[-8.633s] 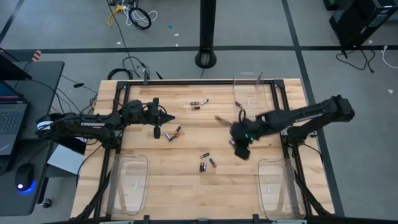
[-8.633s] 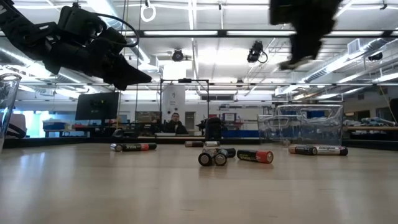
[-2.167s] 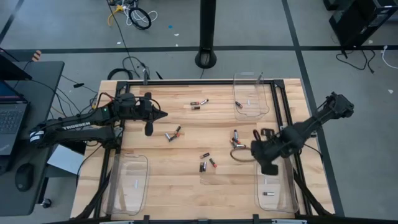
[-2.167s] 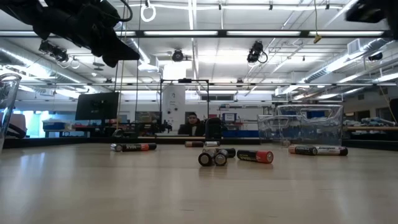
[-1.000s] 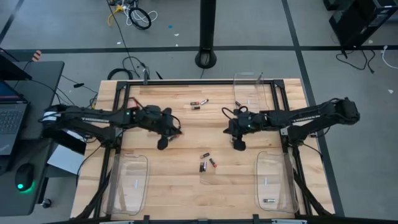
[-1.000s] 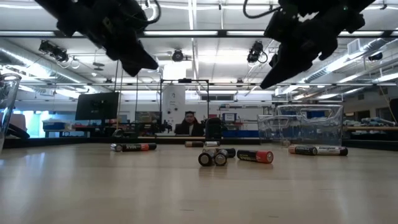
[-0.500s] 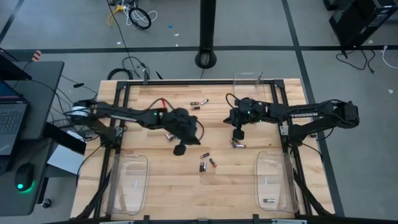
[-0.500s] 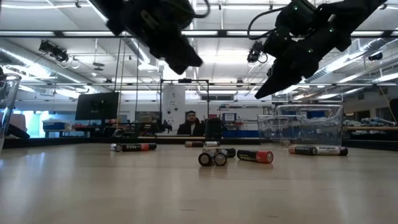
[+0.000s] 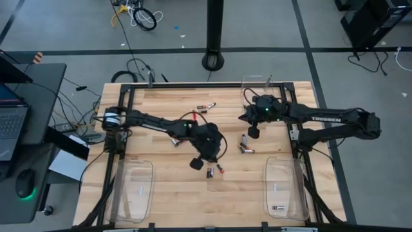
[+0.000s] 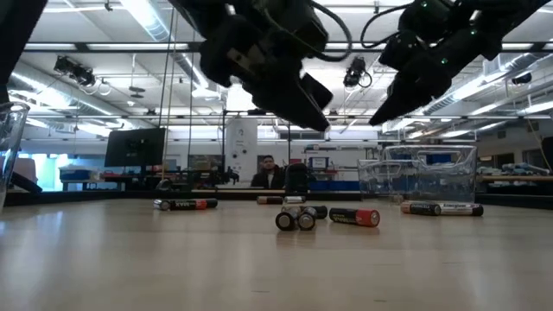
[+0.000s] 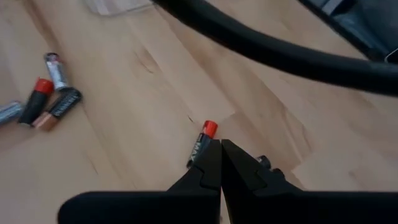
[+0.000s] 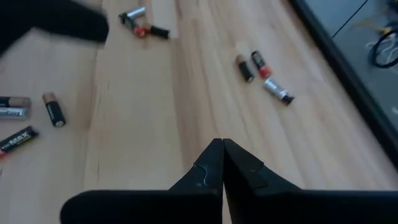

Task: Sort batteries
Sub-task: Put the orange battery into the bottom left transparent bin

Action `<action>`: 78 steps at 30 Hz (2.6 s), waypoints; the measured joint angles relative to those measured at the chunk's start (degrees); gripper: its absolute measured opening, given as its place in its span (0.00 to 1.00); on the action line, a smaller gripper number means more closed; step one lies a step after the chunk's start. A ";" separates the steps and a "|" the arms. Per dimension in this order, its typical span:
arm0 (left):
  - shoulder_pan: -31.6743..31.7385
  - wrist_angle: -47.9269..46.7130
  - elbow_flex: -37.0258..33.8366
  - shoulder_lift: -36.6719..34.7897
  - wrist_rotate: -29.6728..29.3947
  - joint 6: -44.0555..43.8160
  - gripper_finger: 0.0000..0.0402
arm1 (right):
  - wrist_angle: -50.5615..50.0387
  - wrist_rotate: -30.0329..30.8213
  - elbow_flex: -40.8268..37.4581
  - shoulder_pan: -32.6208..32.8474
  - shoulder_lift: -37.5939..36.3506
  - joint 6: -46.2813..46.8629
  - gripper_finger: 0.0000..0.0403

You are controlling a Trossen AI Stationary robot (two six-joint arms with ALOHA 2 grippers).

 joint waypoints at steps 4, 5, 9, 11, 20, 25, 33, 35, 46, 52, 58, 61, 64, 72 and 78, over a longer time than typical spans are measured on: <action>-0.39 -2.21 3.04 3.69 -1.06 2.66 0.03 | -1.34 0.00 0.00 -1.06 -2.62 0.00 0.05; -0.55 -2.50 3.56 4.44 -1.61 2.85 0.04 | -1.68 0.00 0.00 -1.27 -3.07 0.00 0.05; -1.30 -1.94 4.12 5.89 -2.76 6.10 0.11 | -2.42 0.00 0.00 -2.01 -4.09 -0.04 0.03; -1.67 -1.78 4.12 6.52 -2.92 7.39 0.15 | -2.80 0.00 0.00 -2.23 -4.08 -0.48 0.03; -4.22 1.14 4.10 9.10 -3.51 8.79 0.34 | -2.61 -0.07 0.02 -2.78 -3.37 -1.07 0.04; -4.13 3.39 4.12 9.75 -4.49 8.76 0.35 | -2.10 -0.26 0.04 -2.76 -2.68 -1.07 0.03; -4.17 3.66 4.12 9.85 -5.98 8.31 0.36 | -2.11 -0.27 0.07 -2.78 -2.47 -1.07 0.05; -4.14 3.68 4.16 10.21 -5.98 7.48 0.36 | -2.16 -0.26 0.07 -2.78 -2.47 -1.17 0.04; -4.13 0.26 9.26 13.64 -5.91 7.48 0.36 | -2.63 -0.28 0.02 -2.84 -2.48 -1.09 0.05; -4.03 -0.90 9.19 13.68 -7.19 7.47 0.36 | -2.02 -0.28 0.02 -2.84 -2.27 -1.39 0.03; -3.68 -1.07 9.10 14.95 -7.66 7.47 0.36 | -2.26 -0.28 0.00 -2.84 -2.23 -1.29 0.06; -3.53 -1.61 9.15 15.16 -8.56 7.44 0.35 | -2.24 -0.28 0.00 -2.84 -2.22 -1.29 0.05; -3.56 -1.66 9.15 15.15 -9.37 7.65 0.34 | -2.21 -0.28 0.00 -2.84 -2.21 -1.30 0.04; -3.60 -1.85 9.15 15.07 -10.29 8.97 0.16 | -2.21 -0.28 0.00 -2.84 -2.21 -1.29 0.06; -3.55 -2.18 9.15 14.09 -14.19 9.91 0.12 | -2.29 1.19 0.00 -2.82 -2.21 -1.06 0.04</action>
